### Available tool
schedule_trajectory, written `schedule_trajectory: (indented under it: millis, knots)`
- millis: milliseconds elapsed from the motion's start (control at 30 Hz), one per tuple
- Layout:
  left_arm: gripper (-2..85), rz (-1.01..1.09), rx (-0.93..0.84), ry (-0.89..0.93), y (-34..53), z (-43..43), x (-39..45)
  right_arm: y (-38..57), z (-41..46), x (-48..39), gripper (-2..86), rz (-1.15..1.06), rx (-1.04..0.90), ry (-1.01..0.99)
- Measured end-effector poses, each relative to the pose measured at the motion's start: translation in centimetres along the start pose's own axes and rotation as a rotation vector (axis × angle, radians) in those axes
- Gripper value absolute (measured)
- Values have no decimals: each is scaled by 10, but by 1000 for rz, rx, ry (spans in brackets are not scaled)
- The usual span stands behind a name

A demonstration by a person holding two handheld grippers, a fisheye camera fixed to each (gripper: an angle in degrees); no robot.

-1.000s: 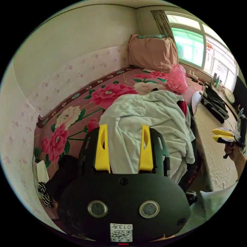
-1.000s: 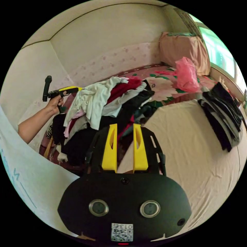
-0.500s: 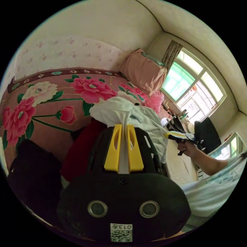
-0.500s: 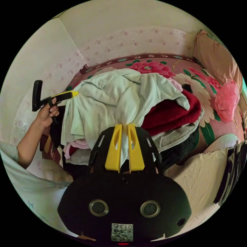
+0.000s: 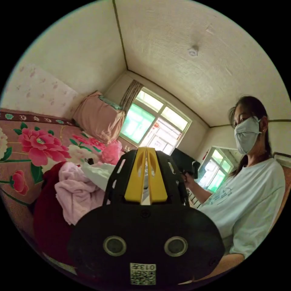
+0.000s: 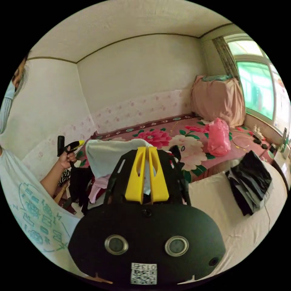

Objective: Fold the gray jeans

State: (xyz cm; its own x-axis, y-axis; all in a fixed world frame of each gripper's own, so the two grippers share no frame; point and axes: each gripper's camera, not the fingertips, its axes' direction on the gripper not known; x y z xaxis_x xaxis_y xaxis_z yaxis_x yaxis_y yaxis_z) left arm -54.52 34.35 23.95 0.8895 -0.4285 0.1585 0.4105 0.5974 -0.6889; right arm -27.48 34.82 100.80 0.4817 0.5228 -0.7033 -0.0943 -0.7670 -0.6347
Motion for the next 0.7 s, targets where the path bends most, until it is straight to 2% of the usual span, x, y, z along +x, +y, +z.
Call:
schedule_trajectory:
  millis: [33, 100, 167, 200, 267, 333, 433, 567, 700]
  knots:
    - [-4, -14, 40, 83, 0, 12, -2, 5, -12, 8, 10, 23, 11, 26]
    - [-4, -42, -31, 115, -1, 50, -2, 26, -58, 34, 10, 94, 32, 132]
    - [-3, -19, -250, 102, 4, 126, 11, 39, -88, 44, 10, 77, 19, 233]
    - [-2, -5, -300, 112, 8, 147, 16, 49, -106, 48, 11, 48, 9, 329]
    - [0, 26, -476, 199, 28, 230, 40, 67, -127, 58, 12, 41, -44, 463]
    - [2, 39, -603, 266, 49, 293, 59, 93, -141, 82, 13, 114, -116, 587]
    - [15, 102, -784, 351, 90, 394, 95, 154, -160, 140, 18, 361, -279, 738]
    - [70, 237, -963, 341, 143, 522, 150, 241, -172, 190, 43, 595, -430, 807]
    - [104, 395, -1091, 245, 177, 610, 194, 258, -197, 177, 110, 666, -317, 876]
